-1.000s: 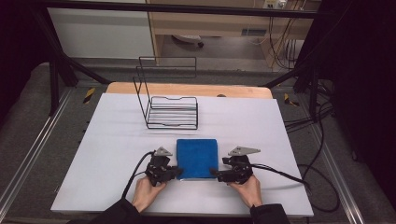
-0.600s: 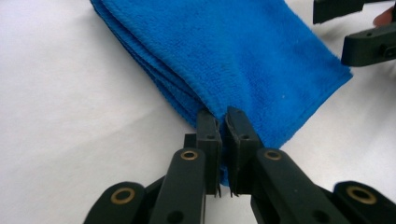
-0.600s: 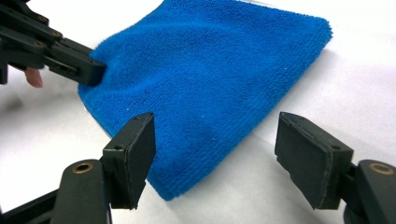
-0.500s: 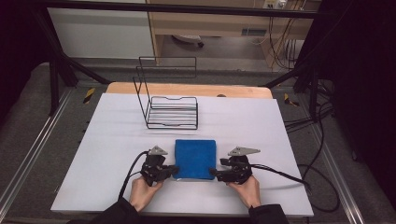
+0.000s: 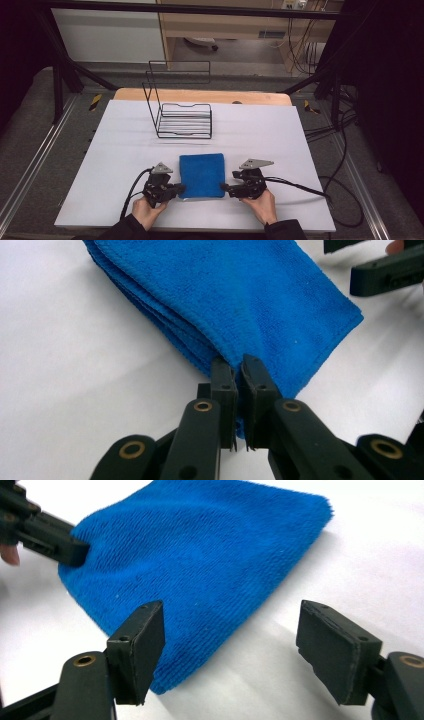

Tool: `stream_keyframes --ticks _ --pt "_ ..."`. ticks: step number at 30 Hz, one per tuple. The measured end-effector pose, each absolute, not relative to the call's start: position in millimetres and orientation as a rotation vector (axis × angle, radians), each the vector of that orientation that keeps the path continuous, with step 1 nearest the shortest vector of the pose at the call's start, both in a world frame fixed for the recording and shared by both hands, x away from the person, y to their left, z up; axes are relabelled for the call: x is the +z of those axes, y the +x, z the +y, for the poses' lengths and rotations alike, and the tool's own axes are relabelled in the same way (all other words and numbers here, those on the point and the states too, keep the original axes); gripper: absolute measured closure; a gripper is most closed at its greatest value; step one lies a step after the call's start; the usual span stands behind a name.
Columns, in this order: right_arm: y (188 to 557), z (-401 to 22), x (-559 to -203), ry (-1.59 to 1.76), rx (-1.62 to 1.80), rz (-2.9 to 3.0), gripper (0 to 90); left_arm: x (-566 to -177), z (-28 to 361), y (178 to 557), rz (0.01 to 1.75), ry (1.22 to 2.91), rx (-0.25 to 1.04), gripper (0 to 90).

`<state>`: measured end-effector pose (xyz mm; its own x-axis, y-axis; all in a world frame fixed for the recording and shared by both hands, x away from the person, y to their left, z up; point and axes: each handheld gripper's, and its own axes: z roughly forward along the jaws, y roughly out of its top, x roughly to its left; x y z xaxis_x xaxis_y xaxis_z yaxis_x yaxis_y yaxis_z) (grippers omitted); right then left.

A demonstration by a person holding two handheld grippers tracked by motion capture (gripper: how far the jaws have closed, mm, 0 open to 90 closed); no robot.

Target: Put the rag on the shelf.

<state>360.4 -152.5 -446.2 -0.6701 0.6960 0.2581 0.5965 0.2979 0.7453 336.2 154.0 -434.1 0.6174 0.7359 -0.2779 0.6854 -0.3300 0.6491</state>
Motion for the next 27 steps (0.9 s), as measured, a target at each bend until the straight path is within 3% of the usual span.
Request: stream_keyframes --ticks 5,6,7,9,10,18,24,27 --pt "360.7 -154.6 -444.0 1.217 1.305 2.409 20.1 -436.2 156.6 339.5 1.099 2.088 0.100 82.3" --pt "360.9 -155.8 -442.8 1.208 1.299 2.399 16.6 -435.1 157.8 340.3 1.085 2.093 0.107 76.2" --pt "360.9 -155.8 -442.8 1.208 1.299 2.399 16.6 -433.0 159.8 341.1 1.066 2.096 0.130 76.2" --pt "361.5 -156.8 -441.5 1.203 1.305 2.381 13.8 -427.1 164.0 342.9 1.039 2.079 0.173 65.5" --pt "361.9 -157.8 -439.7 1.203 1.315 2.366 11.4 -423.9 166.5 344.7 1.032 2.069 0.200 55.0" --pt "363.0 -159.9 -435.9 1.198 1.329 2.349 5.6 -416.0 172.4 374.8 1.038 2.067 0.285 29.8" --pt "363.3 -160.3 -436.2 1.191 1.315 2.354 4.6 -423.4 162.2 404.9 1.102 2.105 0.308 25.4" --pt "363.9 -160.4 -436.6 1.188 1.302 2.358 4.4 -426.6 160.7 419.5 1.138 2.085 0.307 30.5"
